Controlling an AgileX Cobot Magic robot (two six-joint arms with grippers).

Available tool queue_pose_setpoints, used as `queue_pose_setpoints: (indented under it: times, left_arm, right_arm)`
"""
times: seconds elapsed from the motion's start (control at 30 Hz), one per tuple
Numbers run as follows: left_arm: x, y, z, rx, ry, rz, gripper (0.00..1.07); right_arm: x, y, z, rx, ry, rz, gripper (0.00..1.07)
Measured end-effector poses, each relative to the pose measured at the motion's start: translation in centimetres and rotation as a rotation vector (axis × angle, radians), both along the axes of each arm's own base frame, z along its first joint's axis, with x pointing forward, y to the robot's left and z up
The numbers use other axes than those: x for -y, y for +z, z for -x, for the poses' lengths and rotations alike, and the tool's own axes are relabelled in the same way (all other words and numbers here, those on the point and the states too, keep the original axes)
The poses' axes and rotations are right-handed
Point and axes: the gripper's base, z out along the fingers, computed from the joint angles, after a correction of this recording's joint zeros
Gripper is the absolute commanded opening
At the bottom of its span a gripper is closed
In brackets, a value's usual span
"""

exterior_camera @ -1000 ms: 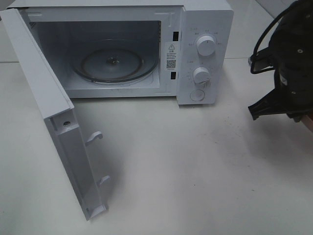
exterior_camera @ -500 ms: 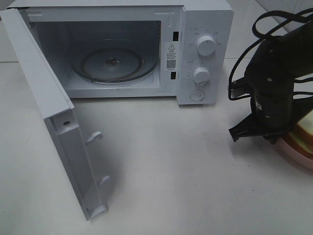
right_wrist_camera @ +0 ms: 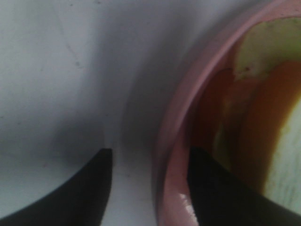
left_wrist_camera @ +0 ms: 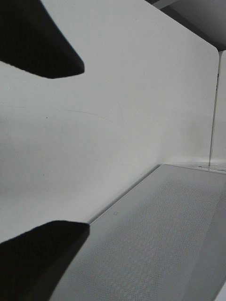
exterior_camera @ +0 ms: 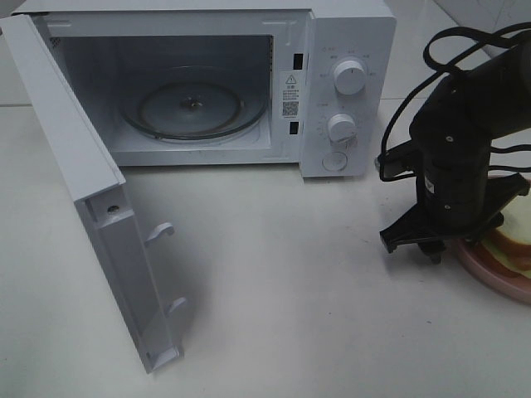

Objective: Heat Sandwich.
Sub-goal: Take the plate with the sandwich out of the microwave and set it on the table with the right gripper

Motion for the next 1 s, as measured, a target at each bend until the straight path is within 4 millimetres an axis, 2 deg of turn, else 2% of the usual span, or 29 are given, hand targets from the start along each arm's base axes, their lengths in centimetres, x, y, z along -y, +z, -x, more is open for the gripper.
queue_pose_setpoints:
  times: [0.03,0.1,0.4,0.5,0.63,0.67,0.77,0.8,0.87,0.9,1.0]
  left_arm:
    - [0.0,0.0,0.0,0.000,0.000,0.000,0.76]
    - [0.0,0.0,0.0,0.000,0.000,0.000,0.76]
    - [0.0,0.0,0.0,0.000,0.000,0.000,0.76]
    - [0.0,0.0,0.0,0.000,0.000,0.000,0.76]
    - [0.0,0.0,0.0,0.000,0.000,0.000,0.76]
    - [0.0,0.0,0.0,0.000,0.000,0.000,0.76]
    - [0.0,0.0,0.0,0.000,0.000,0.000,0.76]
    - [0.0,0.0,0.0,0.000,0.000,0.000,0.76]
    - [0.0,0.0,0.0,0.000,0.000,0.000,0.76]
    - [0.0,0.0,0.0,0.000,0.000,0.000,0.76]
    - [0.0,0.0,0.0,0.000,0.000,0.000,0.76]
  right_arm:
    - [-0.1,-0.1,0.1,-0.007,0.002,-0.014,0.73]
    - [-0.3,-0.1,0.1,-0.016,-0.002,-0.032,0.76]
    - [-0.8,0.1,0.2,-0.054,-0.022,-0.083,0.76]
    - [-1.2,0.8,-0.2,-0.047,-0.034,-0.108,0.76]
    - [-1.5,3.5,-0.7,0.009,-0.044,-0.147,0.76]
    - [-1.5,3.5,-0.7,0.009,-0.044,-0.147,0.76]
    - [-1.5,6.8,-0.8,0.084,-0.043,-0.175,0.76]
    - [-1.5,6.8,-0.8,0.084,-0.043,-0.175,0.76]
    - [-1.5,8.1,-0.8,0.111,-0.046,-0.185,0.76]
    - [-1.5,9.3,-0.9,0.142,-0.042,-0.197,0.76]
    - [-1.2,10.5,-1.0,0.163,-0.045,-0.207,0.76]
